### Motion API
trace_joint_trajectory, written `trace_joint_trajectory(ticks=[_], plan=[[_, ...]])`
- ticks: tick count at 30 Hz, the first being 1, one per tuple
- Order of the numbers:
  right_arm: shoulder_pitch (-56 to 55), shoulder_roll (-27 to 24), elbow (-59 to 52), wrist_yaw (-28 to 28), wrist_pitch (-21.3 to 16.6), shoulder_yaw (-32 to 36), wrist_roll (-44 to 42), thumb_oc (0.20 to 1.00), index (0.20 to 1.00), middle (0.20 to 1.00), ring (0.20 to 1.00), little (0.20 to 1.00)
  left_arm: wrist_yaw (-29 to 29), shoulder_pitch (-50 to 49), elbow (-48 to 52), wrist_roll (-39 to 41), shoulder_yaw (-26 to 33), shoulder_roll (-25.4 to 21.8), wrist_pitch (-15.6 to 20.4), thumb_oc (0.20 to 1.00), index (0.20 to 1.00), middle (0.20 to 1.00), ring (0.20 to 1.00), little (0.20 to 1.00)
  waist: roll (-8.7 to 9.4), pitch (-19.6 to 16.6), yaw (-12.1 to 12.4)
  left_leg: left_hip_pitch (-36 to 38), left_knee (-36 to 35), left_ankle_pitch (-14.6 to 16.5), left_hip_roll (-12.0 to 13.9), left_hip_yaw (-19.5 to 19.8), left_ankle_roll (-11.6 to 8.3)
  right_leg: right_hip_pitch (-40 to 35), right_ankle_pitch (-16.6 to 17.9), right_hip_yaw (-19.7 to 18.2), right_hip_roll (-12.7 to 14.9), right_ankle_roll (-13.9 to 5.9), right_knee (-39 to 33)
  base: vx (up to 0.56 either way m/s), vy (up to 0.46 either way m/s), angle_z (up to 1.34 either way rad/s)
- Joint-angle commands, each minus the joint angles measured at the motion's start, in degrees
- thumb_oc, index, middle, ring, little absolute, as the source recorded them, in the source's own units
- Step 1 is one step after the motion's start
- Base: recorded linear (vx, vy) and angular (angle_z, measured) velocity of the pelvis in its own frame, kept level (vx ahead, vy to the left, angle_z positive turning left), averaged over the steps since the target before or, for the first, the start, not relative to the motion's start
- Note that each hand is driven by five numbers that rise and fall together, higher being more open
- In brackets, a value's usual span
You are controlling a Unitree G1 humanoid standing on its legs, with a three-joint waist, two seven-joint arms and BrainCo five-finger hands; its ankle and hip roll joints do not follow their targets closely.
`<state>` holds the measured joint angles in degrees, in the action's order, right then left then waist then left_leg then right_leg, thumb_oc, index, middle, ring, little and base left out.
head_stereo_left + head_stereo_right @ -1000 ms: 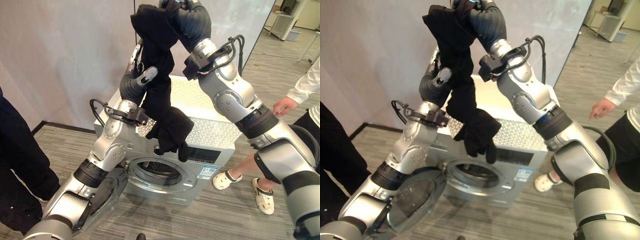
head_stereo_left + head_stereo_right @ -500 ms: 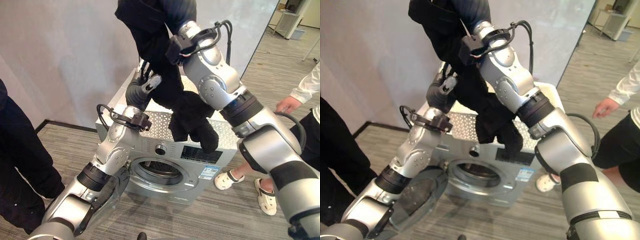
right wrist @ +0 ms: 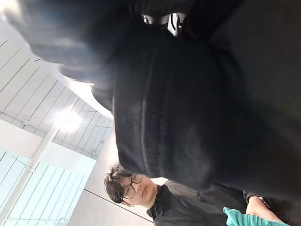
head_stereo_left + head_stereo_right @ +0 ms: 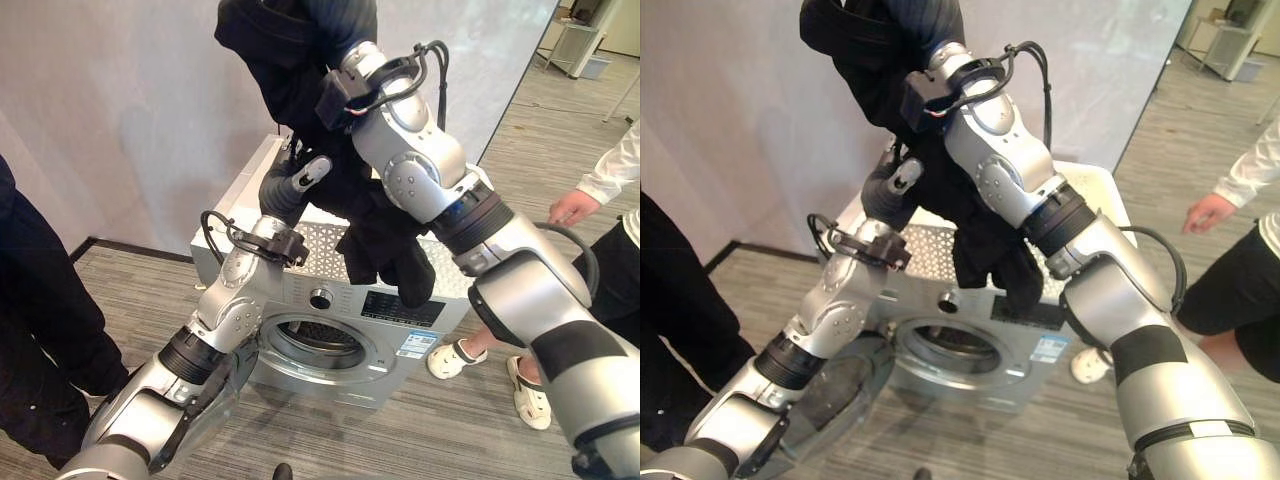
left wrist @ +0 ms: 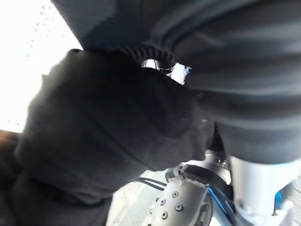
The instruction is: Grab the laundry basket,head to the washer,open it,put in the laundry and shut it.
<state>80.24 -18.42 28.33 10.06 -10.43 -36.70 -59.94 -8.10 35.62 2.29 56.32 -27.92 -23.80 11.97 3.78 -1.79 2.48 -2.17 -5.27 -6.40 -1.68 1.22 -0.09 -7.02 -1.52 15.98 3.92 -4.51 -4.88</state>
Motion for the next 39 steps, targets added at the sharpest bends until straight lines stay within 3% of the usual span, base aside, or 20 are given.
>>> trace_joint_trajectory(ticks=[1, 2, 13, 14, 15, 17, 21, 26, 27, 29, 30, 33, 35, 39], plan=[[9.82, 0.0, 2.43, 0.85, -4.87, 1.75, -0.28, 0.2, 0.2, 0.2, 0.2, 0.2, 1.58, 1.57, -1.07, 1.22, -0.57, 0.84, 1.77, 0.3, 0.3, 0.3, 0.3, 0.3, 2.57, -2.31, 1.01, 3.79, 0.27, 6.3, 0.85, -0.1, -1.59, 2.63, 5.09, -2.29, 2.52, -2.62, -0.12, 0.0, 0.0, 0.0], [9.8, -0.05, 2.31, 0.89, -4.84, 1.66, -0.22, 0.2, 0.2, 0.2, 0.2, 0.2, 1.6, 1.46, -0.97, 1.28, -0.54, 0.82, 1.83, 0.2, 0.2, 0.2, 0.2, 0.2, 2.57, -2.34, 1.01, 3.81, 0.27, 6.31, 0.85, -0.11, -1.58, 2.6, 5.08, -2.26, 2.5, -2.61, -0.12, 0.0, 0.0, 0.0], [8.56, -0.37, 2.75, 1.35, -4.32, 2.35, 1.41, 0.2, 0.2, 0.2, 0.2, 0.2, 1.84, 0.5, 0.18, 2.13, -0.66, 1.11, 1.75, 0.2, 0.2, 0.2, 0.2, 0.2, 2.61, -2.35, 1.13, 4.38, 0.27, 6.68, 0.76, -0.14, -1.34, 2.06, 4.84, -2.29, 2.42, -2.65, 0.05, 0.0, 0.0, 0.0], [7.97, -0.63, 2.3, 1.02, -4.24, 2.51, 2.17, 0.498, 0.498, 0.498, 0.498, 0.498, 1.97, -0.33, 0.57, 2.5, -0.1, 1.36, 1.88, 0.2, 0.2, 0.2, 0.2, 0.2, 2.63, -2.46, 1.19, 4.56, 0.27, 6.76, 0.78, -0.25, -1.28, 1.93, 4.77, -2.25, 2.48, -2.68, 0.09, 0.0, 0.0, 0.0], [7.76, -0.95, 2.07, 0.74, -4.03, 2.29, 2.38, 1.0, 1.0, 1.0, 1.0, 1.0, 2.12, -0.58, 0.83, 2.64, 0.13, 1.32, 1.88, 0.2, 0.2, 0.2, 0.2, 0.2, 2.67, -2.44, 1.24, 4.58, 0.27, 6.74, 0.78, -0.23, -1.27, 1.92, 4.77, -2.25, 2.49, -2.69, 0.11, 0.0, 0.0, 0.0], [7.67, -1.76, 1.43, 0.83, -3.75, 1.91, 3.69, 1.0, 1.0, 1.0, 1.0, 1.0, 2.22, -0.93, 1.03, 2.89, 0.41, 1.26, 1.91, 0.2, 0.2, 0.2, 0.2, 0.2, 2.68, -2.41, 1.25, 4.65, 0.27, 6.74, 0.78, -0.22, -1.26, 1.94, 4.8, -2.22, 2.51, -2.72, 0.19, 0.0, 0.0, 0.0], [4.88, -9.71, -8.46, 1.15, -5.02, 3.74, 10.22, 1.0, 1.0, 1.0, 1.0, 1.0, 3.61, -5.16, 4.51, 5.37, 2.58, 1.73, 1.82, 0.2, 0.2, 0.2, 0.2, 0.2, 2.59, -2.4, 1.03, 4.89, 0.27, 6.96, 0.7, -0.28, -1.08, 2.0, 4.77, -2.28, 2.59, -2.89, 0.3, 0.0, 0.0, 0.0], [-1.19, -25.39, -19.49, 4.44, -6.7, 11.02, 24.77, 1.0, 1.0, 1.0, 1.0, 1.0, 5.86, -12.3, 9.22, 5.3, 7.36, 0.26, 1.06, 0.2, 0.2, 0.2, 0.2, 0.2, 2.22, -2.37, 0.84, 4.92, 0.27, 7.27, 0.56, -0.05, -0.89, 1.91, 4.56, -2.06, 2.7, -3.08, 0.27, 0.0, 0.003, 0.01], [-1.34, -25.4, -19.6, 4.46, -6.66, 11.12, 24.8, 1.0, 1.0, 1.0, 1.0, 1.0, 5.84, -12.34, 9.25, 5.29, 7.31, 0.23, 1.05, 0.2, 0.2, 0.2, 0.2, 0.2, 2.27, -2.41, 0.86, 4.92, 0.27, 7.27, 0.56, -0.05, -0.89, 1.9, 4.56, -2.07, 2.71, -3.08, 0.26, 0.0, 0.0, 0.0], [-8.93, -33.54, -26.79, 5.19, -7.35, 18.07, 30.27, 1.0, 1.0, 1.0, 1.0, 1.0, 7.1, -17.6, 11.25, 5.43, 11.46, -0.59, 0.87, 0.2, 0.2, 0.2, 0.2, 0.2, 1.55, -2.25, 0.44, 4.83, 0.27, 7.39, 0.44, 0.01, -0.76, 2.04, 4.46, -2.01, 2.82, -3.24, 0.25, -0.01, 0.022, -0.05], [-9.73, -33.54, -27.31, 5.26, -7.19, 18.64, 30.48, 1.0, 1.0, 1.0, 1.0, 1.0, 7.09, -17.79, 11.4, 5.44, 11.3, -0.74, 0.8, 0.2, 0.2, 0.2, 0.2, 0.2, 1.74, -2.39, 0.52, 4.85, 0.27, 7.4, 0.45, 0.03, -0.77, 2.02, 4.45, -1.99, 2.81, -3.24, 0.25, -0.05, 0.03, -0.03], [-24.27, -40.02, -37.74, 3.86, -7.91, 30.19, 35.42, 1.0, 1.0, 1.0, 1.0, 1.0, 8.78, -24.98, 14.32, 6.48, 15.94, -1.22, 0.36, 0.2, 0.2, 0.2, 0.2, 0.2, 1.39, -2.28, 0.11, 4.24, 0.27, 6.78, 0.2, 0.01, -0.53, 2.75, 4.92, -2.0, 3.02, -3.27, 0.35, -0.02, 0.012, -0.02], [-42.03, -41.55, -44.84, -0.32, -9.65, 44.06, 33.87, 1.0, 1.0, 1.0, 1.0, 1.0, 11.01, -33.06, 17.48, 7.45, 21.31, -1.11, -0.62, 0.2, 0.2, 0.2, 0.2, 0.2, 0.42, -1.96, -1.08, 4.09, 0.27, 6.77, 0.08, 0.01, -0.29, 3.14, 4.98, -2.12, 3.04, -3.34, 0.43, -0.02, 0.01, -0.01], [-68.82, -32.77, -55.44, -11.38, -11.76, 62.68, 21.95, 1.0, 1.0, 1.0, 1.0, 1.0, 15.03, -44.4, 20.62, 9.91, 27.13, -1.26, -2.37, 0.2, 0.2, 0.2, 0.2, 0.2, 0.3, -1.36, -1.95, 4.05, 0.27, 6.74, 0.04, -0.28, 0.08, 3.59, 5.11, -2.63, 3.13, -3.27, 0.83, 0.01, -0.007, -0.04]])
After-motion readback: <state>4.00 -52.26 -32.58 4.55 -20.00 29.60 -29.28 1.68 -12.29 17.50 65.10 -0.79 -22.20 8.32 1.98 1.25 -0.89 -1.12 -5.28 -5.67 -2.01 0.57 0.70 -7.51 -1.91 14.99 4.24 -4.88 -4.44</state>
